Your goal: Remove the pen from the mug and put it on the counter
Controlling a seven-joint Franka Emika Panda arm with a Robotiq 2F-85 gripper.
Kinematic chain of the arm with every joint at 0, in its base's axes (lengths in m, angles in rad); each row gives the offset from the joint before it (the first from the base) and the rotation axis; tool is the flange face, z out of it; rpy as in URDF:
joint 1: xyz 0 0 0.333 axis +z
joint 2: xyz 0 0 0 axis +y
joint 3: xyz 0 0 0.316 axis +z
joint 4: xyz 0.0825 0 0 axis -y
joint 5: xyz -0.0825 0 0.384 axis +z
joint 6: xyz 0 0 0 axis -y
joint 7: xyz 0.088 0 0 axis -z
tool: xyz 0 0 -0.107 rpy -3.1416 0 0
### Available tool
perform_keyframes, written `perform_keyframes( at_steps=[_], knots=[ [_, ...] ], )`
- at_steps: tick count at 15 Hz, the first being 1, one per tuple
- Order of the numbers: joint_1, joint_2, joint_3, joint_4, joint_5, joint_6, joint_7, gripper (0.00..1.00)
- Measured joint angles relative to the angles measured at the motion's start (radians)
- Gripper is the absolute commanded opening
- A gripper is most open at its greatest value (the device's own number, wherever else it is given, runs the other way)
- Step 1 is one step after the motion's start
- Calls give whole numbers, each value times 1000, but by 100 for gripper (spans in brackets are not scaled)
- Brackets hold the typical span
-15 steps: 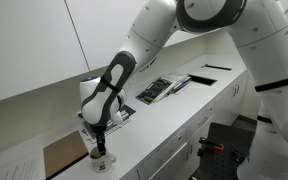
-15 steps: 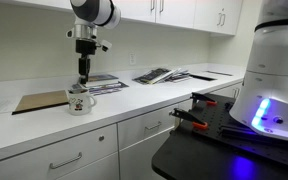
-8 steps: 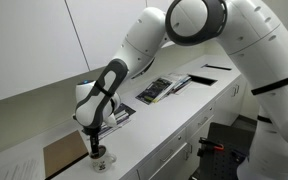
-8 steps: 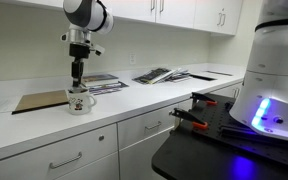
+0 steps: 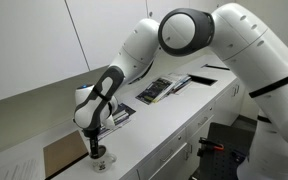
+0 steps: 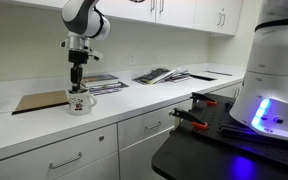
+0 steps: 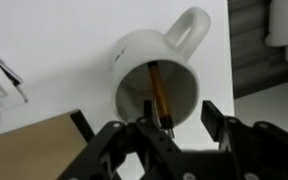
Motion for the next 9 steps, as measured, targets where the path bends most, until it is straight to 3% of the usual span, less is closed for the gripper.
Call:
perform_keyframes(
  at_steps=[8,9],
  knots=[
    [-4,43,2,58,0,-51,-31,41],
    [-4,43,3,61,0,-52,-31,43]
  ],
)
